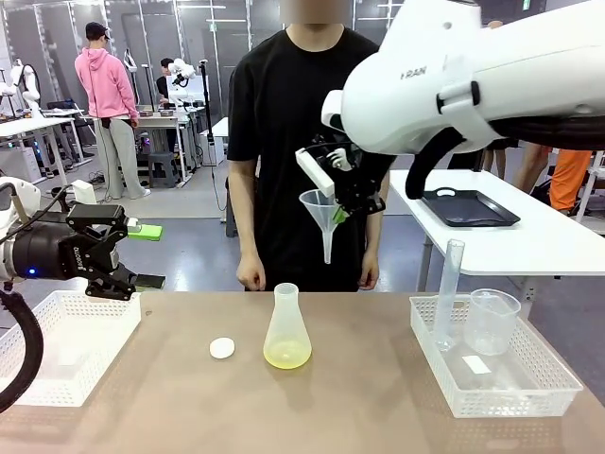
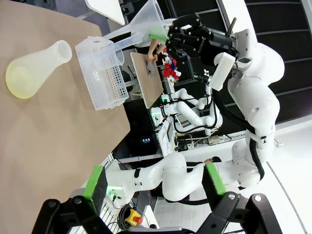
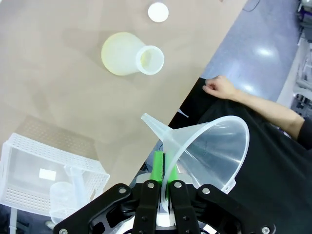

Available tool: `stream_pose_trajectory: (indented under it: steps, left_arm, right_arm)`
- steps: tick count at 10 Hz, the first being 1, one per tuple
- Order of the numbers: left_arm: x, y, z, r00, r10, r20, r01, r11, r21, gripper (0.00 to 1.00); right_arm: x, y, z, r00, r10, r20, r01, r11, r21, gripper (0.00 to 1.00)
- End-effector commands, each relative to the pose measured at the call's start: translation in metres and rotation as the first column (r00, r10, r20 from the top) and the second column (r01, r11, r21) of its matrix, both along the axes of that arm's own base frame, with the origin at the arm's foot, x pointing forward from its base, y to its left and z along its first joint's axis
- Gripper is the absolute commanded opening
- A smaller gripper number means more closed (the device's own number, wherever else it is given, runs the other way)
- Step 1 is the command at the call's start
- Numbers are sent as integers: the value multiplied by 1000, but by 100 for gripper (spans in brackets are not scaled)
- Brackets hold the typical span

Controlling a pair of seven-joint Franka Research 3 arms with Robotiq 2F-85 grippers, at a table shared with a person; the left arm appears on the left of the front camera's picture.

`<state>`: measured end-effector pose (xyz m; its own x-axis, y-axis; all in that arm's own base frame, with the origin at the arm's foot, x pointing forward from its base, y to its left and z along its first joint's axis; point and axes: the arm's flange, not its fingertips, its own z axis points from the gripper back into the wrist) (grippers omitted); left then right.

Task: Prepare the solutions needed for the experiment.
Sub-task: Once the solution is in the Big flask , pick up the Plastic Funnel and place it back into the right Organizing basket.

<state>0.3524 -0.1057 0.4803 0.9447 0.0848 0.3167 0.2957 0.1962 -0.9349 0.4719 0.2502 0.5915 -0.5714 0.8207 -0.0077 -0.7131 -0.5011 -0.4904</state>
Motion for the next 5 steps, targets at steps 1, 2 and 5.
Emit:
stream_pose_trajectory:
  steps: [1, 2, 5]
  left_arm:
    - [0, -2, 2, 1000, 1, 2, -1, 1000, -22, 100]
    - [0, -2, 2, 1000, 1, 2, -1, 1000, -22, 100]
    - [0, -2, 2, 1000, 1, 2, -1, 1000, -22, 100]
  right_arm:
    - [-14, -24, -19, 999, -15, -30, 16, 1000, 25, 0]
    - [-22, -35, -23, 998, -28, -56, 29, 999, 22, 0]
    - [-57, -70, -35, 987, -121, -103, 117, 992, -40, 0]
